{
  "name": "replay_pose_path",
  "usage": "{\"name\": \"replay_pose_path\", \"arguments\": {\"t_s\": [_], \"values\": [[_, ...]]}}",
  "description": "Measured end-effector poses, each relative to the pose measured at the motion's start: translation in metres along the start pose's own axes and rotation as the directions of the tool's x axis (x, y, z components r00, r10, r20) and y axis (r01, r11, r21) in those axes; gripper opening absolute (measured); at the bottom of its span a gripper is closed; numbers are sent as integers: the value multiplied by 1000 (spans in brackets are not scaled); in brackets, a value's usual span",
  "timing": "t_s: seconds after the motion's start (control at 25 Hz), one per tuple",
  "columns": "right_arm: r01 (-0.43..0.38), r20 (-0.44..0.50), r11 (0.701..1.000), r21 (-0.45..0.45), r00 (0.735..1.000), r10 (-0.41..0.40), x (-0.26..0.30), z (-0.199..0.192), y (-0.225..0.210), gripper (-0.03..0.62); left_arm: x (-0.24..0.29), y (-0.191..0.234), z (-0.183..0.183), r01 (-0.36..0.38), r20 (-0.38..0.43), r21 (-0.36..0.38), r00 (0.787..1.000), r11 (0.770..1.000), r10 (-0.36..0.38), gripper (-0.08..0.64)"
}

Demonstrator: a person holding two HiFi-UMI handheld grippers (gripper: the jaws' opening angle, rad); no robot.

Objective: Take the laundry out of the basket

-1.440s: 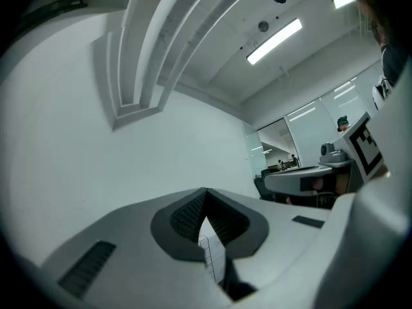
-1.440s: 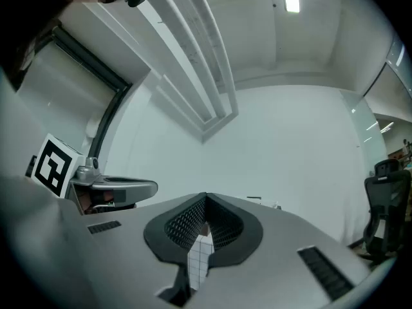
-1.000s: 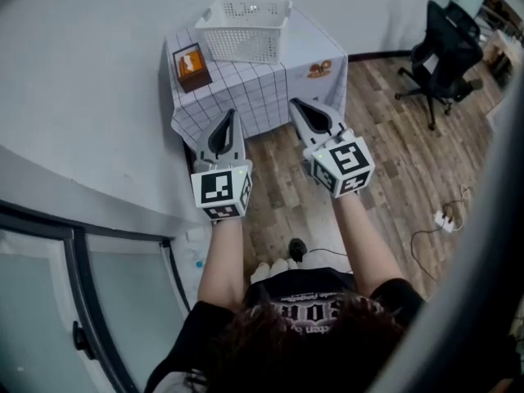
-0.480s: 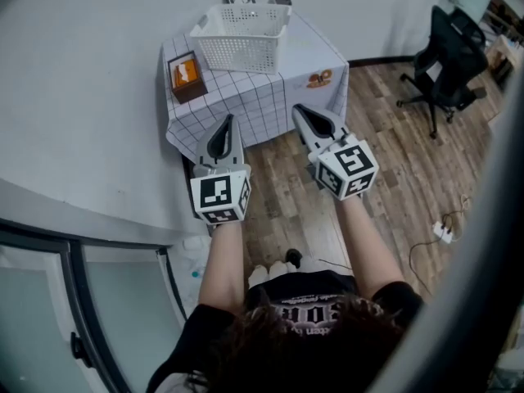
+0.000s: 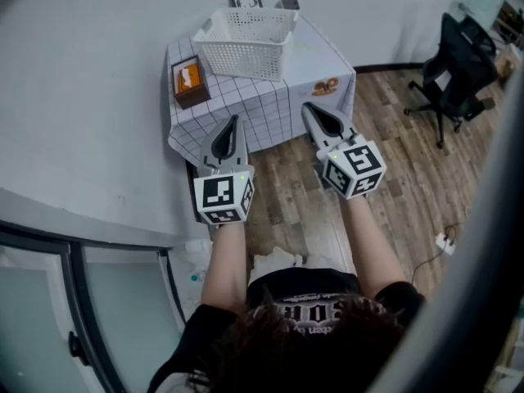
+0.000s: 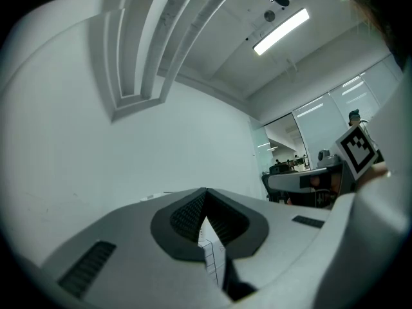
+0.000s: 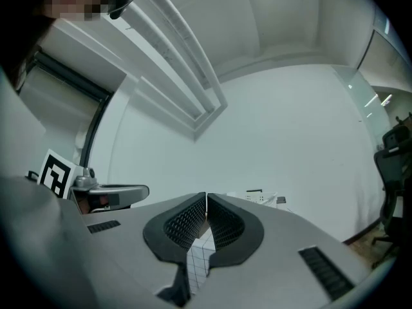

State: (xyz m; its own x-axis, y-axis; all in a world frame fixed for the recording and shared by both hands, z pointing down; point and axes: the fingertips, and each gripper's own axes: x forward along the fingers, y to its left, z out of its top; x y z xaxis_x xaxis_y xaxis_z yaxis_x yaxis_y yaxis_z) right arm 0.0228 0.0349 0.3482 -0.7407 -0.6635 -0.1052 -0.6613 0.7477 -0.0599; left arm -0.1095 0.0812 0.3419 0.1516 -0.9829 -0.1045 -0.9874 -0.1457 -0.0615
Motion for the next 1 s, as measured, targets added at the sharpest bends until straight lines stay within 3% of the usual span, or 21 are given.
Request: {"name": "replay_pose_path", "arguments": {"t_s": [0.52, 1.0], "values": [[22, 23, 1000, -1, 1000, -22, 21, 10, -26, 29, 35, 13, 1, 4, 11, -4, 1000, 1000, -4, 0], [55, 2, 998, -41, 998, -55, 90, 1, -64, 29, 108, 51, -17, 33, 5, -19, 999, 999, -33, 0]]}}
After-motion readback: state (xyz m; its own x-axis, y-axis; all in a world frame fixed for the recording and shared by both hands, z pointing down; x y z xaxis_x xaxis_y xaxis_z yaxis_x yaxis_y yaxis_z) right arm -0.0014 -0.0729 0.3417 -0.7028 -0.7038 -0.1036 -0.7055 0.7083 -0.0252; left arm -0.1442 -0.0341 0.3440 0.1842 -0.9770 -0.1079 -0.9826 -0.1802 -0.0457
